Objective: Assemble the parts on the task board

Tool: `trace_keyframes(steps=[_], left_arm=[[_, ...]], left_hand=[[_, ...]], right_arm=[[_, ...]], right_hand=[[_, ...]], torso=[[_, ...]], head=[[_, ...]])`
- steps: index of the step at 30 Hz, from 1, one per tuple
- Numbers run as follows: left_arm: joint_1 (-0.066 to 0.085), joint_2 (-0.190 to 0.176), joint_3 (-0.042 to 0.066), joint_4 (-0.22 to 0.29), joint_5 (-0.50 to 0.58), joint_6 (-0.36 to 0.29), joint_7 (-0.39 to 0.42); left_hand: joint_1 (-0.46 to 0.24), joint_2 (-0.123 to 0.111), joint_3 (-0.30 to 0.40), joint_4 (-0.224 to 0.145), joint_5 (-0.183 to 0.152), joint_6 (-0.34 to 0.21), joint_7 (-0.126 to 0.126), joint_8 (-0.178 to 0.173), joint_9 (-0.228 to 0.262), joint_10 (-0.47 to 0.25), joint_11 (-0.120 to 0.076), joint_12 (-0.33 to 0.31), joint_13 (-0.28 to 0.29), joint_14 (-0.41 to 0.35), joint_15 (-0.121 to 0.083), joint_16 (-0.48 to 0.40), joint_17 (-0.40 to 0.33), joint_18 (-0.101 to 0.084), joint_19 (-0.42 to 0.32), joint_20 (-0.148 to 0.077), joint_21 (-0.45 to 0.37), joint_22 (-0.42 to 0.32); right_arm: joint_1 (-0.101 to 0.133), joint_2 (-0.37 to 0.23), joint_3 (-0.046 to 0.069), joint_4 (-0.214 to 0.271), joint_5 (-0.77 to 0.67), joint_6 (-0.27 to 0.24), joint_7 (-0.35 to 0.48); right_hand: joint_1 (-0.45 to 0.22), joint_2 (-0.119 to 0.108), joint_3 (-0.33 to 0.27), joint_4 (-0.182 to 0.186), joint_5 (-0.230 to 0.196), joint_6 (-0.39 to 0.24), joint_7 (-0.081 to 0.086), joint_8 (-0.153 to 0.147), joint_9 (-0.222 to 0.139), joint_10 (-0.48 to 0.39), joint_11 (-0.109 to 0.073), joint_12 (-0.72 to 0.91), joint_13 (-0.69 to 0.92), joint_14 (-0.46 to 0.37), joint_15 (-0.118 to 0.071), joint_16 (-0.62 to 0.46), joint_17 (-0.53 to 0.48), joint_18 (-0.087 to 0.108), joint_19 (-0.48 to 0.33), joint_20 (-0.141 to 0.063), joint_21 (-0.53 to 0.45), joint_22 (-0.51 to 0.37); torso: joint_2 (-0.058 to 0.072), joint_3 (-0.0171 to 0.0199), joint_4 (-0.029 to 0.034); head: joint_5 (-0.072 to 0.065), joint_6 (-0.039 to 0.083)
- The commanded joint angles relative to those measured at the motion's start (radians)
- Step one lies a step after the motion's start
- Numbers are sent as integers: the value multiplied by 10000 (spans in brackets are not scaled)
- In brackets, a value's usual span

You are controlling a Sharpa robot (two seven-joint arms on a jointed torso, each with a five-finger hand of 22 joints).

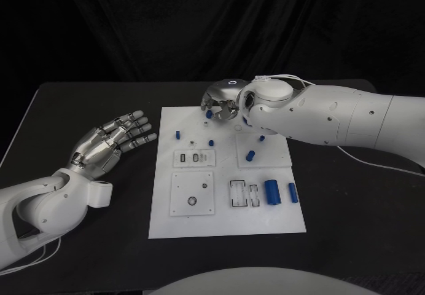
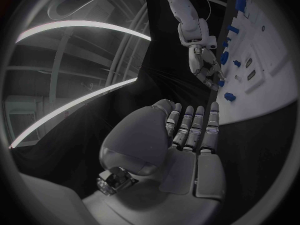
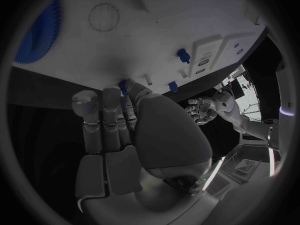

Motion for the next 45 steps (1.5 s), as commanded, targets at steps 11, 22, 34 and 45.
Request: trace_keyframes(steps=[11, 22, 34, 45], left_arm=[[18, -53, 6, -19, 34, 156, 1072], [16, -160, 6, 17, 34, 151, 1051], [15, -109, 6, -14, 35, 221, 1004], [15, -87, 6, -23, 34, 244, 974]], left_hand=[[-19, -12, 80, 10, -11, 13, 72, 26, 10, -2, 61, 31, -11, -27, 35, 22, -15, 64, -96, 6, -47, -11], [-19, -12, 80, 10, -11, 13, 72, 26, 10, -2, 61, 31, -11, -27, 35, 22, -15, 64, -96, 6, -47, -11], [-34, -1, 201, -2, -19, 23, 94, 30, 12, -2, 75, 34, -12, -8, 54, 46, -12, 51, -106, 10, -49, -16], [-44, 10, 287, -7, -18, 41, 103, 37, 15, 3, 88, 38, -12, 23, 72, 74, -7, 39, -110, 13, -49, -18]], right_arm=[[69, -488, 10, 320, -26, -808, -105], [727, -2436, 1, 2131, -26, -1180, -317], [691, -3717, -79, 2846, -26, -554, -502], [421, -3555, -85, 2293, -26, -398, -598]], right_hand=[[30, 124, -524, -172, 79, -1916, -206, -372, -1127, -1016, 22, 104, 75, -438, 31, -390, -503, 209, -345, 33, -668, -499], [233, 233, -542, -452, 882, 580, 293, 93, -836, 2083, -553, 3541, 1440, -404, -304, -413, -469, 230, -204, -206, -622, -155], [-1483, 282, -1289, 865, 461, 1465, 127, -255, -1102, 6414, -1134, 14152, 13789, 2721, -527, 4357, 7890, -582, 1806, -471, 2075, 3538], [-1800, 318, -1504, 1034, 197, 1311, 93, -285, -1391, 7787, -1197, 14485, 14948, 3434, -607, 4988, 9137, -823, 2500, -537, 2897, 4543]], torso=[[-6, 3, 4], [-21, 10, -34], [-7, -6, -6], [1, -6, 20]], head=[[-68, 301], [20, 209], [-103, 167], [-135, 179]])
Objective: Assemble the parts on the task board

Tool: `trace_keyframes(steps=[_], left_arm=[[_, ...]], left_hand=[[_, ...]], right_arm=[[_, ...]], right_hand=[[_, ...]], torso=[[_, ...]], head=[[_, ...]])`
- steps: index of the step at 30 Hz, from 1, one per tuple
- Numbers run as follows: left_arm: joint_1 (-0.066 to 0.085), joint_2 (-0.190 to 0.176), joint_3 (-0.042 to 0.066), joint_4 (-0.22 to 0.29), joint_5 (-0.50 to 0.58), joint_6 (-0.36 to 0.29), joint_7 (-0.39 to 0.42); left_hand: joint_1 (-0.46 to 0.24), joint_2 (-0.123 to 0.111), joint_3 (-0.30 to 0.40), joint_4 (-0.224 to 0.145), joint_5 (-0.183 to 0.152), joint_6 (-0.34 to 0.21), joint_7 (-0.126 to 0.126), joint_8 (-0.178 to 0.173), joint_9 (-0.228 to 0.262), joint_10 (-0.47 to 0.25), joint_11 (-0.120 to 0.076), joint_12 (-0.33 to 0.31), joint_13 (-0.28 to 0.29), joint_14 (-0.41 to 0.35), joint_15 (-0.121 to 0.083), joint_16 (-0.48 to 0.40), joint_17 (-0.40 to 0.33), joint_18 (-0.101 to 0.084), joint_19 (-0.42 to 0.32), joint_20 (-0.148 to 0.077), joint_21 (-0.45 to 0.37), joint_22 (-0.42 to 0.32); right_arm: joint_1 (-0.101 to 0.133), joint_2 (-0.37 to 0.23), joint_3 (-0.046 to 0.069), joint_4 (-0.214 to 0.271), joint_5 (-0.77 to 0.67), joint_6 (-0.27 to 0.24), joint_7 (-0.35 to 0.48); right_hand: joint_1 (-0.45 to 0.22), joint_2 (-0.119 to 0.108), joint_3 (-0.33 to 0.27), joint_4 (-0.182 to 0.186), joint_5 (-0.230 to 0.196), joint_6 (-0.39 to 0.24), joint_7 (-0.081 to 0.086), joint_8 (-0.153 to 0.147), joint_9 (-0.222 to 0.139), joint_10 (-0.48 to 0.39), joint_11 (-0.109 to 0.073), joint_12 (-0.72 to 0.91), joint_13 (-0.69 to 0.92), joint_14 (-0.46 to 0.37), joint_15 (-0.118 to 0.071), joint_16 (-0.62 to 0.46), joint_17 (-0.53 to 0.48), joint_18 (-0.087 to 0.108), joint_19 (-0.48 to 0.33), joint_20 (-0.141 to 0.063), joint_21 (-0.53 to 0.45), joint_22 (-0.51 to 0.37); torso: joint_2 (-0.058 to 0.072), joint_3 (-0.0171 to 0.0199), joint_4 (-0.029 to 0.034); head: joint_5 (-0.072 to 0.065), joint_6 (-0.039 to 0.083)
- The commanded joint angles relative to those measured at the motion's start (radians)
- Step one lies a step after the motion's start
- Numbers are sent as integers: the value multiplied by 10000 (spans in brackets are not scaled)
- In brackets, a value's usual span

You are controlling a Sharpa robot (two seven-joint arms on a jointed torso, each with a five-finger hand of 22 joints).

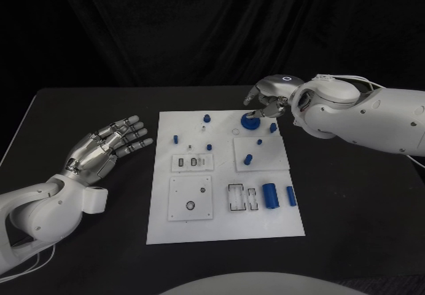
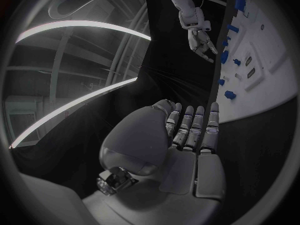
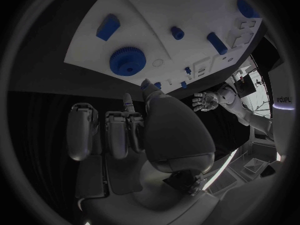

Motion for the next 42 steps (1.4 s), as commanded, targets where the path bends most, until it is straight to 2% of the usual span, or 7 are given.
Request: trace_keyframes(steps=[1, 8, 18, 24, 31, 40, 42], left_arm=[[15, 4, 6, 10, 31, 152, 970], [14, 49, 6, -35, 31, 186, 970], [12, 89, 7, -95, 31, 223, 974], [11, 92, 7, -117, 31, 232, 969], [10, 124, 7, -134, 31, 261, 956], [9, 124, 7, -158, 31, 268, 918], [8, 128, 7, -167, 31, 271, 911]], left_hand=[[-45, 10, 79, 8, -18, 5, 67, 38, 17, 5, 92, 38, -15, 23, 72, 46, -8, 39, -73, -24, -49, -11], [-48, 11, 101, 7, -18, 7, 70, 39, 18, 7, 95, 40, -15, 28, 76, 51, -7, 36, -73, -23, -48, -11], [-52, 12, 143, 2, -18, -1, 75, 36, 17, 5, 106, 39, -16, 14, 86, 42, -10, 29, -76, -21, -48, -12], [-56, 12, 176, -2, -20, -6, 79, 35, 16, 3, 113, 39, -17, 15, 91, 46, -10, 23, -77, -21, -48, -13], [-56, 12, 176, -2, -20, -6, 79, 35, 16, 3, 113, 39, -17, 15, 91, 46, -10, 23, -77, -21, -48, -13], [-59, 11, 201, -5, -22, -14, 83, 32, 15, 1, 119, 39, -18, 10, 95, 44, -11, 19, -78, -21, -47, -13], [-65, 6, 230, -9, -27, -25, 90, 29, 14, -1, 127, 38, -18, 4, 100, 42, -12, 14, -79, -21, -47, -14]], right_arm=[[-73, 52, 6, -94, -30, 218, -262], [-164, 73, 6, -185, -30, 389, -282], [-233, -152, 6, -28, -30, 382, -263], [-261, -277, 5, 95, -30, 397, -304], [-327, -228, 5, -19, -30, 608, -433], [-465, -77, 5, -211, -30, 800, -478], [-498, -21, 5, -278, -30, 786, -444]], right_hand=[[-115, 12, -34, 55, -105, -66, -1, -58, -73, 1087, -24, 126, 2628, 1065, -46, 82, 2628, -252, 216, -13, 204, 1323], [-136, 16, -63, 57, -149, -40, 25, -41, -104, 1087, -15, 126, 2628, 1065, -45, 82, 2628, -270, 266, -16, 260, 1393], [-173, 29, -110, 67, -176, 45, 172, -11, -152, 721, 99, 46, 2322, 991, 39, 14, 2504, -181, -19, 39, 12, 1135], [-186, 27, -127, 73, -182, 80, 198, -3, -160, 631, 124, 24, 2247, 935, 61, -38, 2411, -157, -94, 58, -56, 1068], [-127, 18, -146, 20, -157, -29, 255, -59, -237, 376, 187, -47, 2043, 789, 125, -179, 2184, -88, -315, 127, -267, 876], [100, 48, -74, -165, 198, -24, 284, -29, -309, 133, 222, -126, 1860, 656, 166, -323, 1991, -24, -513, 183, -483, 714], [166, 73, -23, -231, 532, 182, 294, 45, -292, 62, 231, -155, 1812, 621, 175, -368, 1946, -9, -558, 197, -554, 681]], torso=[[-2, -7, 20], [6, -9, 56], [-9, -31, 32], [-17, -21, 32], [-9, -6, 26], [-8, -6, 19], [-4, -4, 28]], head=[[-14, -16], [-54, -12], [-46, -23], [-48, -53], [-49, -40], [-21, -81], [-32, -89]])
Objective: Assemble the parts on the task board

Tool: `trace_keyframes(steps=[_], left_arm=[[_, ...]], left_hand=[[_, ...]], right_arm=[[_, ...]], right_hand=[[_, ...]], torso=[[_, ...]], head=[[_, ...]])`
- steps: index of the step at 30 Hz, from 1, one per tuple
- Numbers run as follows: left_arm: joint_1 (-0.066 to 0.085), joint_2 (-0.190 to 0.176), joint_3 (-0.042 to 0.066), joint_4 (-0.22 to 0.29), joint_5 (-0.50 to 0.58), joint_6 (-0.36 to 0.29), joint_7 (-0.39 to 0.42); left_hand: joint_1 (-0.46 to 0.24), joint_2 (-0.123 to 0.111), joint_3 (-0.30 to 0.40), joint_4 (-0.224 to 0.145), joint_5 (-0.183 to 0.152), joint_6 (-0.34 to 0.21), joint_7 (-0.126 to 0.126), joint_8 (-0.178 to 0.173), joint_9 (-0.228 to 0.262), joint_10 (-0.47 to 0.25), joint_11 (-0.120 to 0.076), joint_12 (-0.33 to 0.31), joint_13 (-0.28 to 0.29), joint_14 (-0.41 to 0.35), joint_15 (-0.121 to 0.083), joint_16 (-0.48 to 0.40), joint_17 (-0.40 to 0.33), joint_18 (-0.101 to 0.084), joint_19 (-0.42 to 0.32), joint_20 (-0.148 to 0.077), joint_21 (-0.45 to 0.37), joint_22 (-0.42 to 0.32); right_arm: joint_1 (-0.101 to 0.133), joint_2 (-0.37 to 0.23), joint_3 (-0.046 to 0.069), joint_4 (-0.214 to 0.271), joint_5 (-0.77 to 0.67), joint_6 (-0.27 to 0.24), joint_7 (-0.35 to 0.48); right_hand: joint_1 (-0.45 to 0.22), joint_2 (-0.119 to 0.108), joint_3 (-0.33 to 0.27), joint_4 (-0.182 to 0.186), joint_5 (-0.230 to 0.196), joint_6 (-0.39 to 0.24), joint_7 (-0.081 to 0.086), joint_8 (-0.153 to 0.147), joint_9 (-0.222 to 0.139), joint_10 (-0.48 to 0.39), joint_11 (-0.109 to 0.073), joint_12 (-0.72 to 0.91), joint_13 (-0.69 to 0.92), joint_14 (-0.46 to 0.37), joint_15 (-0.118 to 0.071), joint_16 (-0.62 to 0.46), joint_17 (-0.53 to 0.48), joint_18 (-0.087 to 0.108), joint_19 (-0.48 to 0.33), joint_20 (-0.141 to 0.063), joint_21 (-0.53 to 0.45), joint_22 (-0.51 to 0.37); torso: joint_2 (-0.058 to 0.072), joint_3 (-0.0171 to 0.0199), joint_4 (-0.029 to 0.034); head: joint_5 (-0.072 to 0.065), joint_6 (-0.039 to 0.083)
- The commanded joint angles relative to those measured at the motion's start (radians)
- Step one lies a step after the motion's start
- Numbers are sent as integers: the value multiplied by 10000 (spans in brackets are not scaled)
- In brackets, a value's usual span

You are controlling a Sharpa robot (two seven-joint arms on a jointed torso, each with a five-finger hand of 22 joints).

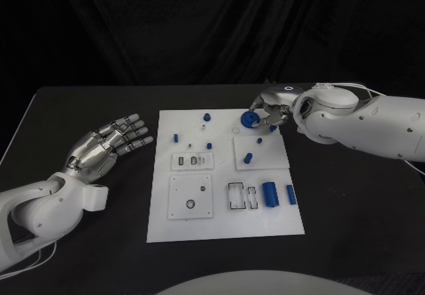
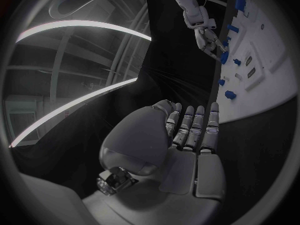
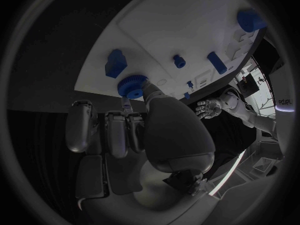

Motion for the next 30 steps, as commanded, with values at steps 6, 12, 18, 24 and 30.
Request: trace_keyframes(steps=[6, 12, 18, 24, 30], left_arm=[[8, 33, 7, -6, 29, 173, 892], [6, 35, 7, -24, 29, 185, 868], [5, 36, 7, -45, 30, 200, 840], [2, 17, 7, -61, 30, 213, 825], [1, 12, 7, -72, 30, 209, 818]], left_hand=[[-65, 6, 93, -10, -27, -25, 91, 29, 9, 1, 55, 38, -11, -34, 63, 33, -13, 15, -80, -21, -47, -15], [-65, 6, 93, -10, -27, -25, 91, 29, 9, 1, 55, 38, -11, -34, 63, 33, -13, 15, -80, -21, -47, -15], [-74, 0, 126, -12, -35, -35, 101, 25, 8, -2, 64, 37, -12, -43, 67, 29, -14, 9, -81, -21, -47, -16], [-83, -6, 156, -15, -41, -40, 110, 23, 7, -7, 72, 36, -13, -59, 72, 19, -18, 4, -84, -21, -47, -17], [-83, -6, 156, -15, -41, -40, 110, 23, 7, -7, 72, 36, -13, -59, 72, 19, -18, 4, -84, -21, -47, -17]], right_arm=[[-136, 148, -13, -174, -30, 34, -55], [-165, 162, -13, -172, -30, -270, 122], [-175, 101, -13, -33, -30, -704, 305], [-167, -31, -10, 333, -30, -1150, 420], [37, -24, -7, 894, -30, -1386, 519]], right_hand=[[320, -10, 293, -246, 1262, 761, -29, 241, 171, -20, 28, -96, 1787, 570, 58, -131, 1921, 146, -119, 2, -149, 673], [309, -38, 556, -369, 2050, 1561, -164, 761, 595, -14, -69, -111, 1803, 575, -17, -149, 1939, 148, -101, -58, -191, 709], [187, -51, 796, -513, 3152, 2010, -358, 1480, 1392, 70, -214, -109, 1868, 618, -142, -126, 2009, 135, -38, -179, -188, 799], [121, -119, 1002, -661, 3457, 2064, -411, 2033, 2025, 178, -222, -90, 1941, 664, -174, -95, 2072, 107, 65, -230, -133, 907], [92, -203, 1098, -717, 3524, 2083, -423, 2266, 2300, 253, -187, -72, 1993, 706, -153, -55, 2129, 83, 141, -212, -77, 981]], torso=[[13, 2, 24], [9, 5, 14], [10, 3, 15], [8, 0, 6], [7, -2, 6]], head=[[-28, -28], [-19, -42], [13, -54], [73, -31], [115, -53]])
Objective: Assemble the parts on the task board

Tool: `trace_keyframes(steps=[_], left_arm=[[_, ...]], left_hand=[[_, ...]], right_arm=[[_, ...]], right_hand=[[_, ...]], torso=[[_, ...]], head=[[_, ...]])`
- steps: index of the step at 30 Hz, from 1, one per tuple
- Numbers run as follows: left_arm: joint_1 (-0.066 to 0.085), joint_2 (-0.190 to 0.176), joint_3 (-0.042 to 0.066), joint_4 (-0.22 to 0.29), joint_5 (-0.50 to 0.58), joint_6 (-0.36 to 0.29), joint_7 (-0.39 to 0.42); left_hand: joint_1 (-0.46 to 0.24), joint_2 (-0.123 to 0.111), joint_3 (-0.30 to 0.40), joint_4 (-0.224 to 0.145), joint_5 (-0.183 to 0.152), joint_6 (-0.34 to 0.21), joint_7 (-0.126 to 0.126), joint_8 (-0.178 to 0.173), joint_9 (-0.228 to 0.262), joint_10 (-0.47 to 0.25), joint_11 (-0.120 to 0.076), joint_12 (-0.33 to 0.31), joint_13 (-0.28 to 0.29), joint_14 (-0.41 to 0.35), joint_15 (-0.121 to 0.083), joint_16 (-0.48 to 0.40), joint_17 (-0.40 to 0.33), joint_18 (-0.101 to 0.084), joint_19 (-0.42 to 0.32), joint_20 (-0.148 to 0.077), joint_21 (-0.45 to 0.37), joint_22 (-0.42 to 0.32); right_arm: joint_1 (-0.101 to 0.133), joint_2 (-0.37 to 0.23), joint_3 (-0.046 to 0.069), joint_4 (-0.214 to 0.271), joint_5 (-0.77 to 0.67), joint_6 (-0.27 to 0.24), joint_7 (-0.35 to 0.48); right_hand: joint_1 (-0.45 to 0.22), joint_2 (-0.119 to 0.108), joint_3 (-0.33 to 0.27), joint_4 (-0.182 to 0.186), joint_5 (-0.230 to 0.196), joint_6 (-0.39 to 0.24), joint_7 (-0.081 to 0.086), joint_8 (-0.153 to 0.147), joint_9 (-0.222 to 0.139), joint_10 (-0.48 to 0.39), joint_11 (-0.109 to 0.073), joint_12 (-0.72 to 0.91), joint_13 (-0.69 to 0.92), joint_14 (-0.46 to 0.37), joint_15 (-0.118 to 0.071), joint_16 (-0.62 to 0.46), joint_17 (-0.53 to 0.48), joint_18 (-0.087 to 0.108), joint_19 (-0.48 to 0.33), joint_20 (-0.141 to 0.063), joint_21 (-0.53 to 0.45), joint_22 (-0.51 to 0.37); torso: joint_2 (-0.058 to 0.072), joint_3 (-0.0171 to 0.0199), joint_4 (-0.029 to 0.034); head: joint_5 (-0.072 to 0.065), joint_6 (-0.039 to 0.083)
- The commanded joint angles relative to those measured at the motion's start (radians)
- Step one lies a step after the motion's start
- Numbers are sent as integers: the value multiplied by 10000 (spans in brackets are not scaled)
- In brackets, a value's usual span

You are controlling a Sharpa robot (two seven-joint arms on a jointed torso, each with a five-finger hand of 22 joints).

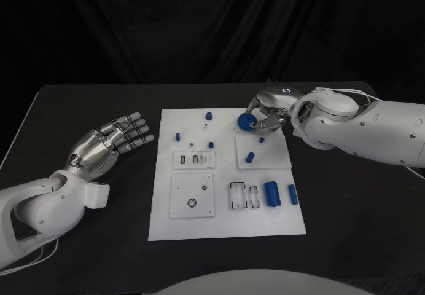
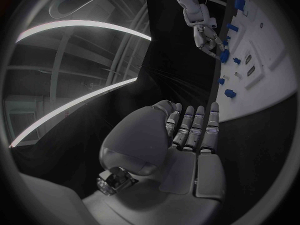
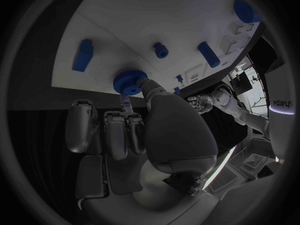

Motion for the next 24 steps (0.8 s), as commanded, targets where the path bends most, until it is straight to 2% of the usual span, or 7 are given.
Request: trace_keyframes(steps=[1, 8, 13, 16, 24], left_arm=[[2, 10, 7, 3, 30, 139, 815], [2, 81, 7, -36, 30, 149, 805], [1, 143, 7, -76, 30, 164, 795], [1, 162, 7, -85, 30, 165, 793], [1, 196, 7, -94, 30, 159, 784]], left_hand=[[-83, -6, 46, 13, -41, -3, 73, 23, 9, -7, 74, 36, -15, -22, 35, 19, -9, 4, -46, 16, -47, -9], [-83, -6, 46, 13, -41, -3, 73, 23, 9, -7, 74, 36, -15, -22, 35, 19, -9, 4, -46, 16, -47, -9], [-97, -11, 97, 9, -47, -10, 86, 22, 9, -8, 86, 37, -16, -25, 40, 23, -9, -4, -51, 16, -48, -10], [-97, -11, 97, 9, -47, -10, 86, 22, 9, -8, 86, 37, -16, -25, 40, 23, -9, -4, -51, 16, -48, -10], [-97, -11, 97, 9, -47, -10, 86, 22, 9, -8, 86, 37, -16, -25, 40, 23, -9, -4, -51, 16, -48, -10]], right_arm=[[176, 84, 16, 306, -29, -456, 200], [338, 628, 17, 439, -29, -199, 313], [349, 1262, 18, 152, -29, 67, 375], [340, 1603, 19, -70, -29, 197, 380], [296, 2292, 21, -551, -29, 549, 227]], right_hand=[[-46, 25, 74, -3, 30, 839, -710, 1735, 2255, 230, 12, -6, 1996, 696, -53, 32, 2131, 81, 85, -13, 49, 984], [-119, 6, 137, 10, -130, 725, -696, 1812, 2413, 267, 27, 4, 2022, 712, -41, 43, 2150, 76, 116, 0, 62, 1014], [-142, -2, 187, -5, -324, 662, -681, 1859, 2519, 266, 47, 2, 2021, 720, -26, 48, 2161, 74, 127, 12, 61, 1029], [-164, -6, 216, -11, -459, 614, -667, 1872, 2575, 258, 61, -2, 2016, 718, -14, 43, 2159, 77, 124, 22, 49, 1030], [-183, -5, 254, -24, -626, 536, -637, 1858, 2622, 199, 86, -25, 1973, 696, 3, 10, 2127, 93, 80, 36, -11, 995]], torso=[[1, -3, -1], [1, -12, -1], [4, -10, 6], [2, -25, 12], [11, -12, 18]], head=[[9, -27], [-17, -79], [-2, -80], [-2, -77], [-31, -109]])
